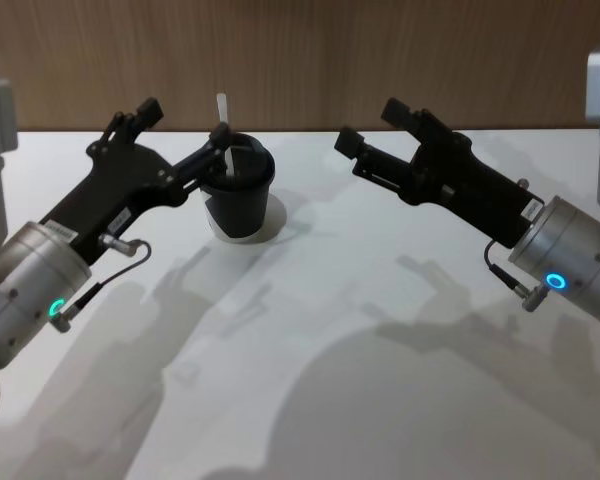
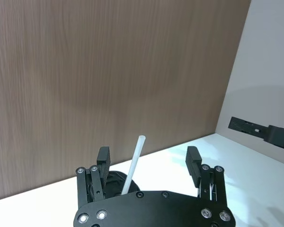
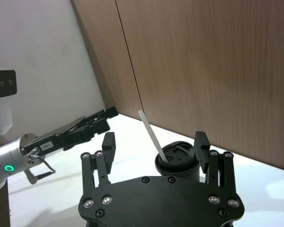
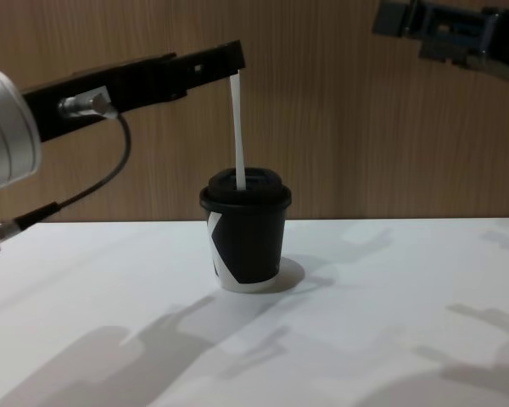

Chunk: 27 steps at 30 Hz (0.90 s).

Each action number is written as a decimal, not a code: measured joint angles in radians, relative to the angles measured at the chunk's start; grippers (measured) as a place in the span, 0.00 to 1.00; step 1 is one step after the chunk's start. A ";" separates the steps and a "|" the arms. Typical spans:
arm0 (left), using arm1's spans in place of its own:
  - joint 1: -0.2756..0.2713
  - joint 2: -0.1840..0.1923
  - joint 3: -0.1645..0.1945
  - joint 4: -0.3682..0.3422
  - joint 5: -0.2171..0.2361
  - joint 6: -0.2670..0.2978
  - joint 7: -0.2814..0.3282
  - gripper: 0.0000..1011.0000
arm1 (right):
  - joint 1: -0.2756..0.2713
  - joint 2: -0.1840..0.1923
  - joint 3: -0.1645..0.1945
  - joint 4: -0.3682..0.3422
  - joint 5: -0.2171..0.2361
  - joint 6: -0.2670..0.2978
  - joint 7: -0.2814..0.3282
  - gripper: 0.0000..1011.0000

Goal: Pick up the straw with one hand, pass it to the other hand, and insert it into the cup.

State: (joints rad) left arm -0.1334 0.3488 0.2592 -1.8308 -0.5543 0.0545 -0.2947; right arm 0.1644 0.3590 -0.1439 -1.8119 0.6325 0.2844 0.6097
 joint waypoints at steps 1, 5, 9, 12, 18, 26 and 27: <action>0.005 0.004 -0.002 -0.004 -0.003 0.000 -0.003 0.99 | -0.006 0.001 -0.001 -0.007 -0.002 0.001 -0.005 0.99; 0.023 0.018 -0.011 -0.015 -0.021 -0.005 -0.020 0.99 | -0.017 0.002 -0.002 -0.020 -0.005 0.003 -0.018 0.99; 0.041 0.032 -0.020 -0.027 -0.038 -0.010 -0.036 0.99 | -0.025 0.004 -0.003 -0.030 -0.007 0.005 -0.028 0.99; 0.048 0.038 -0.023 -0.032 -0.046 -0.012 -0.043 0.99 | -0.033 0.004 -0.004 -0.039 -0.009 0.007 -0.037 0.99; 0.058 0.047 -0.028 -0.039 -0.056 -0.016 -0.053 0.99 | -0.040 0.005 -0.005 -0.047 -0.011 0.008 -0.044 0.99; 0.068 0.054 -0.032 -0.045 -0.066 -0.019 -0.062 0.99 | -0.046 0.006 -0.006 -0.055 -0.012 0.009 -0.051 0.99; 0.069 0.055 -0.032 -0.045 -0.067 -0.019 -0.062 0.99 | -0.046 0.006 -0.006 -0.055 -0.012 0.009 -0.052 0.99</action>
State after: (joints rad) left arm -0.0644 0.4036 0.2269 -1.8758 -0.6209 0.0355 -0.3568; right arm 0.1180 0.3651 -0.1496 -1.8672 0.6202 0.2936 0.5580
